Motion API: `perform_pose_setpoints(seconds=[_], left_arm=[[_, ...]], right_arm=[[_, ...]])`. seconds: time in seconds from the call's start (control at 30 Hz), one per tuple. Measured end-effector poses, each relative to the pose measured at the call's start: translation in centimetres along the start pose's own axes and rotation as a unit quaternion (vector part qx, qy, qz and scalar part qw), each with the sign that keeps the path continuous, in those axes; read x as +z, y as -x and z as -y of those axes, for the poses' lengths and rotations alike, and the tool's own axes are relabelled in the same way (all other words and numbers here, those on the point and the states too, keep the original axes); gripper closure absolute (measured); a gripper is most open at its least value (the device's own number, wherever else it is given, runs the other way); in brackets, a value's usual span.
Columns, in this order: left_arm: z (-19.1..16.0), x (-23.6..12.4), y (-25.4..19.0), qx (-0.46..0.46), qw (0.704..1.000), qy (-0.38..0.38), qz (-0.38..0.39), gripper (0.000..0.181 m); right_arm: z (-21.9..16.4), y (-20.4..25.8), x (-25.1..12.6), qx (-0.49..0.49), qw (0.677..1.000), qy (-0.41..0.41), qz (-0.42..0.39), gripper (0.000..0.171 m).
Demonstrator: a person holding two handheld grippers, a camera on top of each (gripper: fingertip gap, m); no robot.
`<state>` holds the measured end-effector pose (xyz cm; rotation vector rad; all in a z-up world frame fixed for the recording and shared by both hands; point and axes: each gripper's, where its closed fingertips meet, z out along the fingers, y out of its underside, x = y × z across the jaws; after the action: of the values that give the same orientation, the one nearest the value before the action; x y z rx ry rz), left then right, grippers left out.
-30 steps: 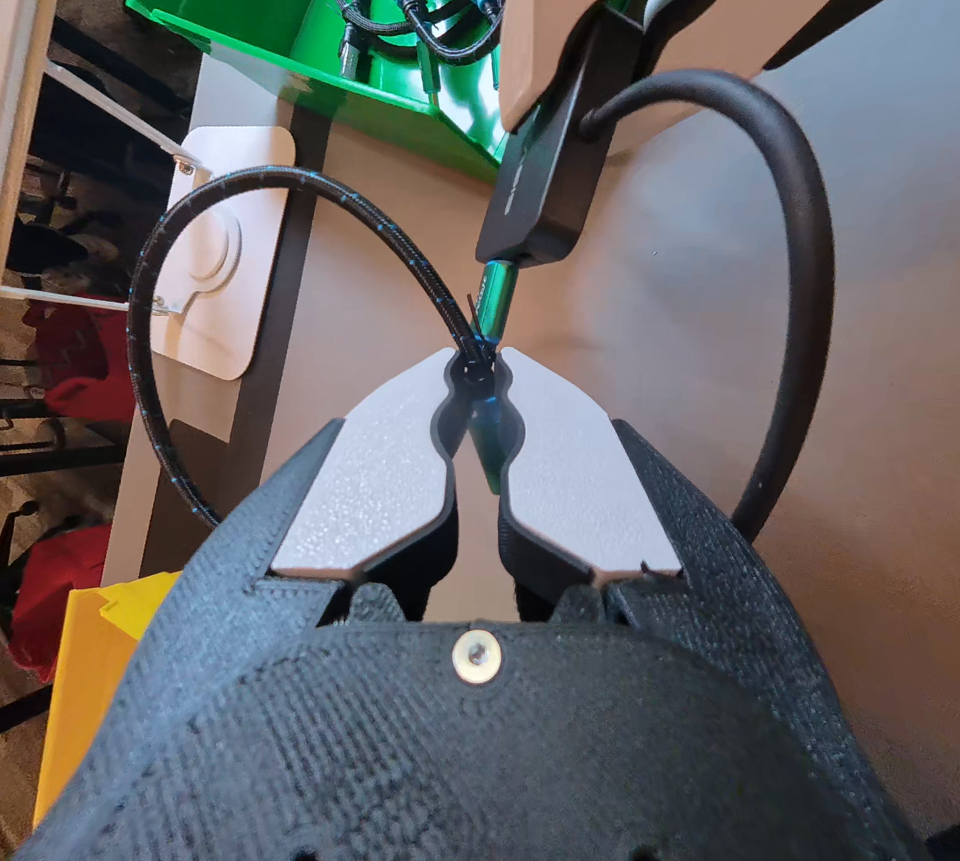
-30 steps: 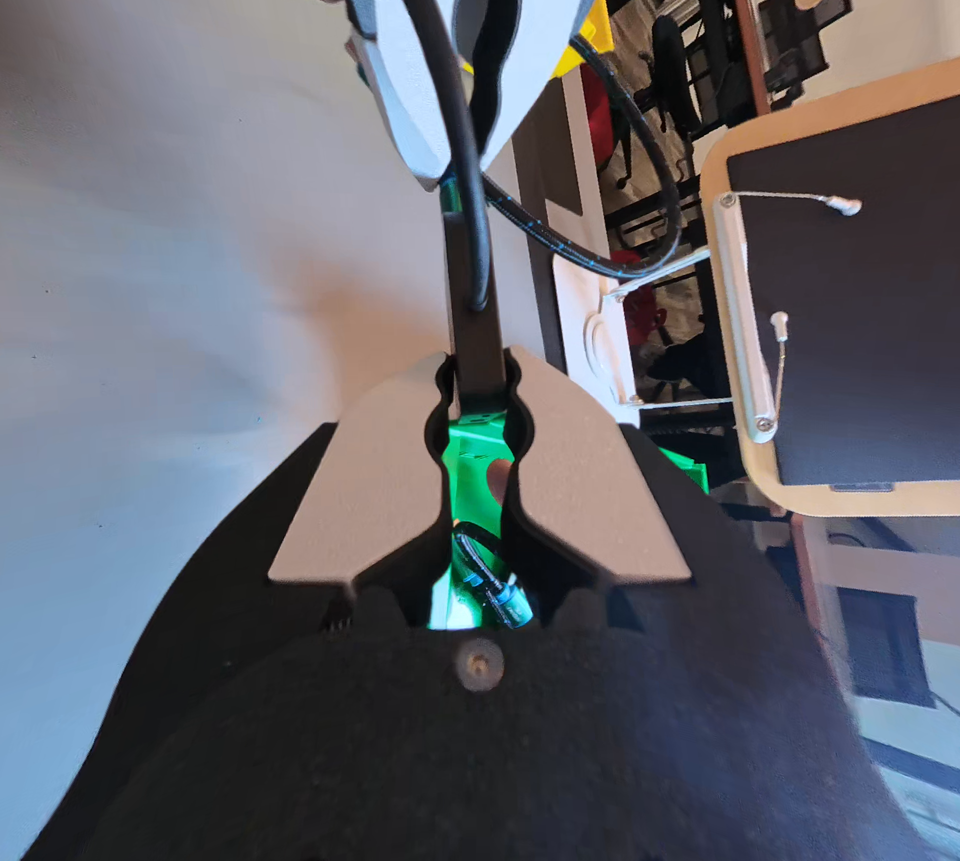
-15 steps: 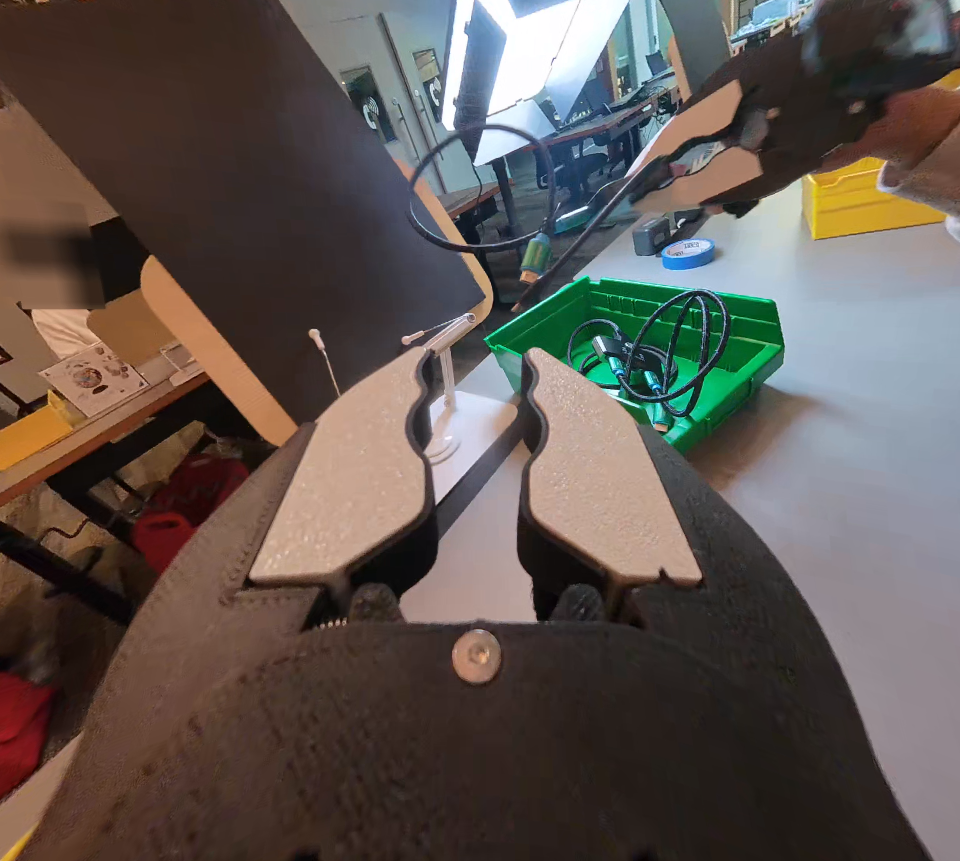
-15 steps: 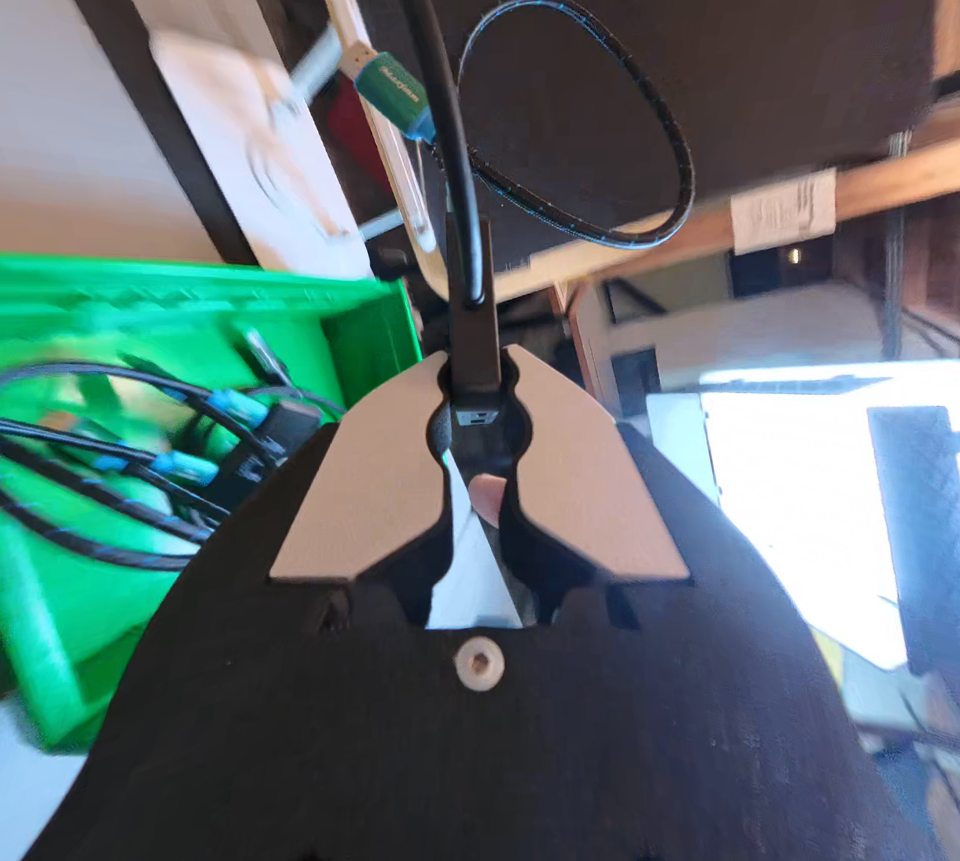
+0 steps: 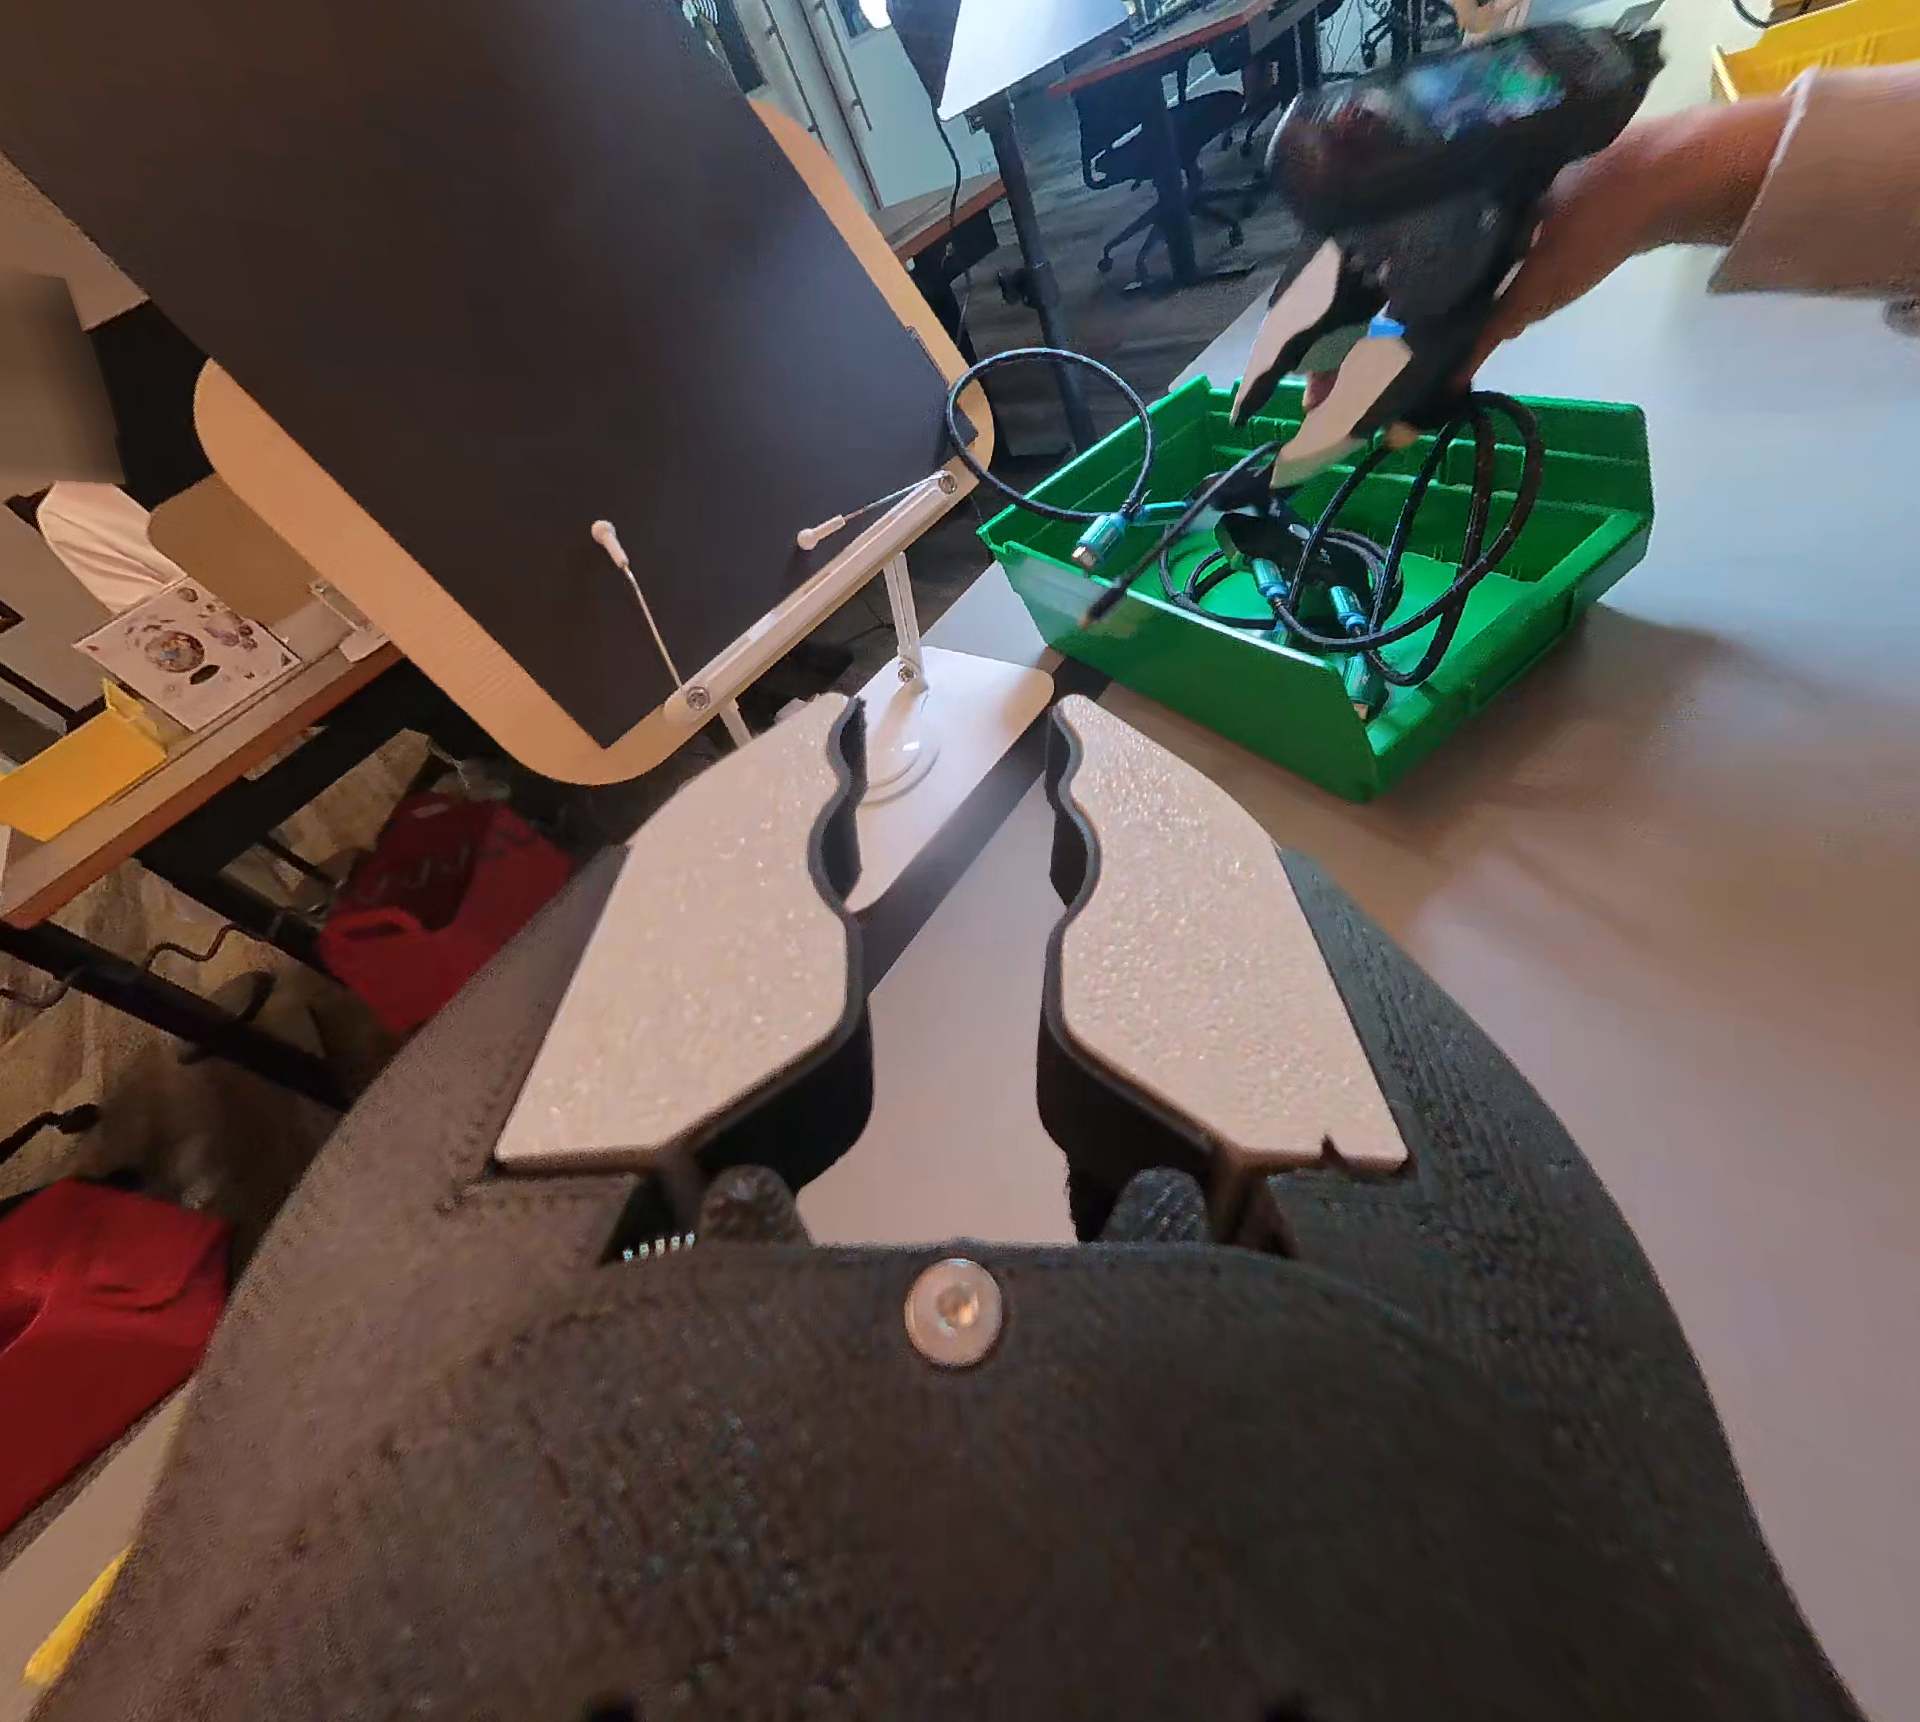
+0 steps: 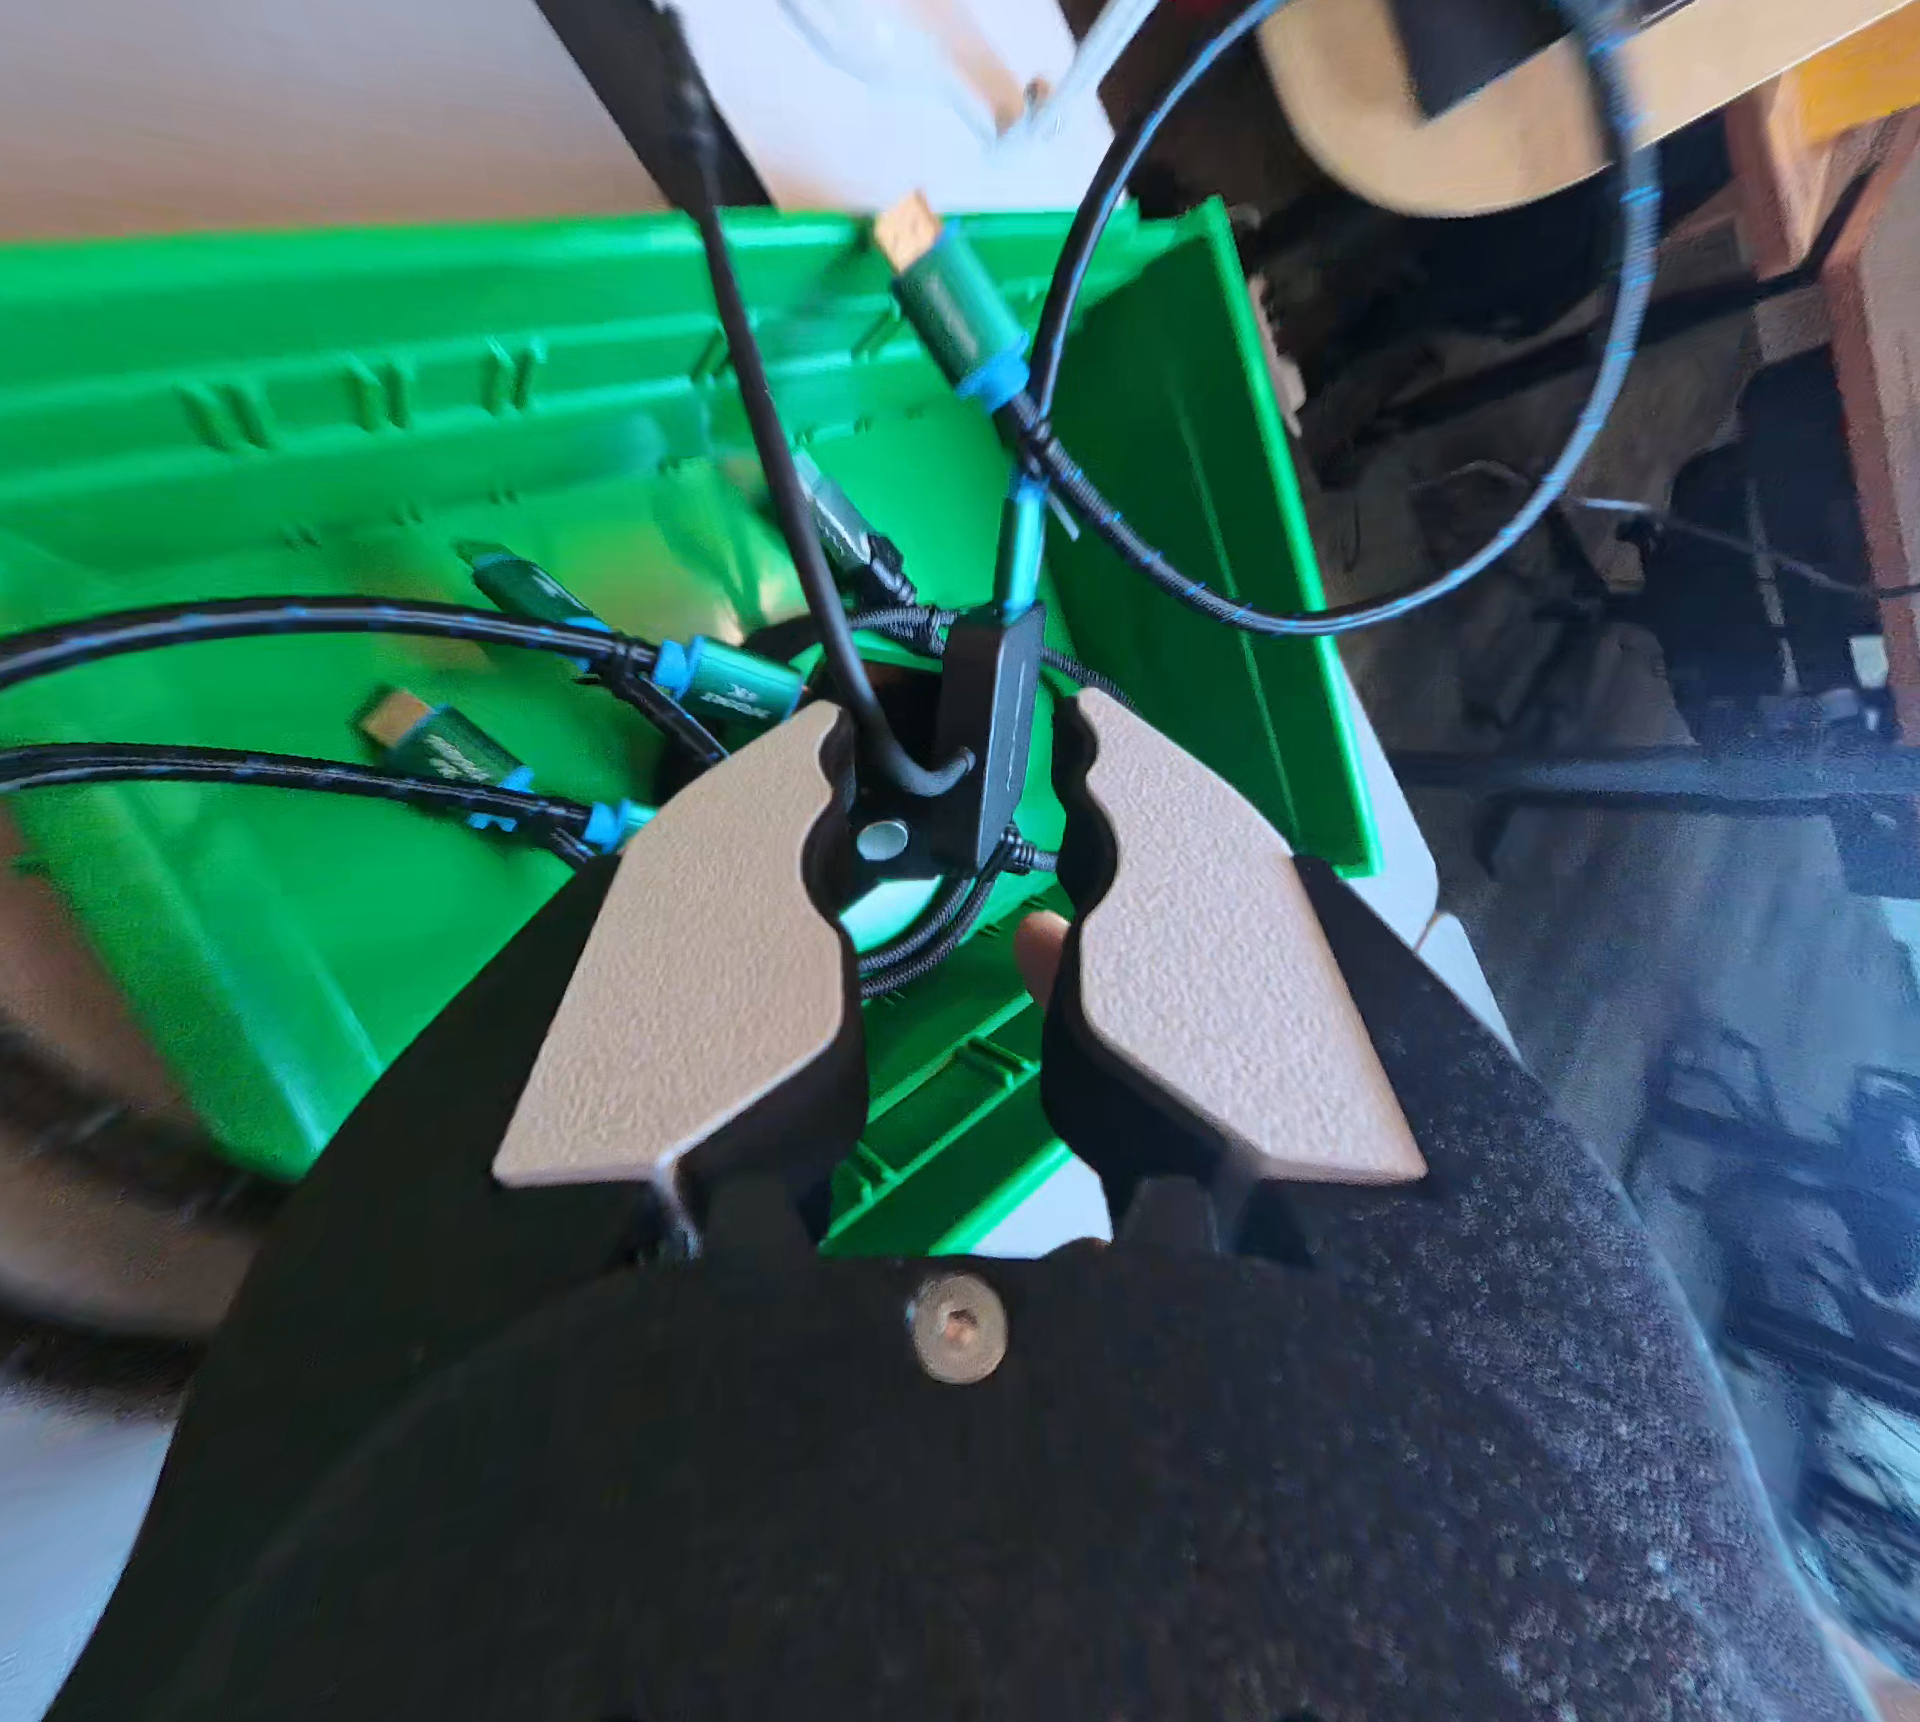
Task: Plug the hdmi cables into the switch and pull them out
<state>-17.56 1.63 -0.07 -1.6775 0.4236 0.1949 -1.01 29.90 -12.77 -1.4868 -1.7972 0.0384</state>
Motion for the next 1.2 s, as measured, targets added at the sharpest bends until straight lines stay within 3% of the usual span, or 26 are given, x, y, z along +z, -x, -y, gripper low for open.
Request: perform_pose_setpoints(seconds=[0.17,0.27,0.37,0.5,0.57,0.67,0.7,0.73,0.9,1.03,1.2], left_arm=[[-2.4,-1.2,0.5,0.024,0.997,0.076,-0.014,0.14],[-7.0,-3.7,-0.1,0.054,0.979,0.185,-0.06,0.131],[-13.7,-8.4,-0.2,0.082,0.934,0.33,-0.104,0.127],[-23.1,-16.0,-0.5,0.108,0.836,0.513,-0.163,0.122],[-26.8,-18.0,-0.6,0.125,0.797,0.563,-0.178,0.118],[-30.1,-17.4,-0.1,0.173,0.778,0.578,-0.175,0.124],[-30.4,-16.8,0.0,0.183,0.776,0.577,-0.177,0.145],[-30.4,-16.5,-0.4,0.181,0.772,0.578,-0.193,0.155],[-28.8,-12.1,-2.7,0.171,0.793,0.55,-0.2,0.153],[-27.0,-8.7,-5.4,0.205,0.8,0.525,-0.204,0.152],[-24.4,-4.2,-9.8,0.26,0.797,0.493,-0.232,0.151]], right_arm=[[1.9,-0.5,-5.9,0.018,0.994,-0.107,-0.02,0.136],[1.4,-0.1,-7.2,0.01,0.992,-0.12,-0.023,0.136],[1.0,1.3,-8.2,0.022,0.988,-0.152,-0.011,0.136],[-0.2,3.9,-10.0,0.064,0.976,-0.207,0.01,0.137],[-1.5,5.2,-10.9,0.089,0.97,-0.224,0.021,0.14],[-4.1,8.1,-12.0,0.109,0.967,-0.219,0.066,0.15],[-5.2,9.1,-12.1,0.106,0.97,-0.203,0.075,0.152],[-6.4,10.4,-12.1,0.096,0.974,-0.18,0.096,0.152],[-10.9,13.1,-10.6,0.0,0.997,-0.063,0.05,0.149],[-10.0,13.5,-8.6,-0.047,0.998,-0.037,0.011,0.137],[-8.7,14.3,-4.8,-0.164,0.985,0.058,-0.008,0.117]])
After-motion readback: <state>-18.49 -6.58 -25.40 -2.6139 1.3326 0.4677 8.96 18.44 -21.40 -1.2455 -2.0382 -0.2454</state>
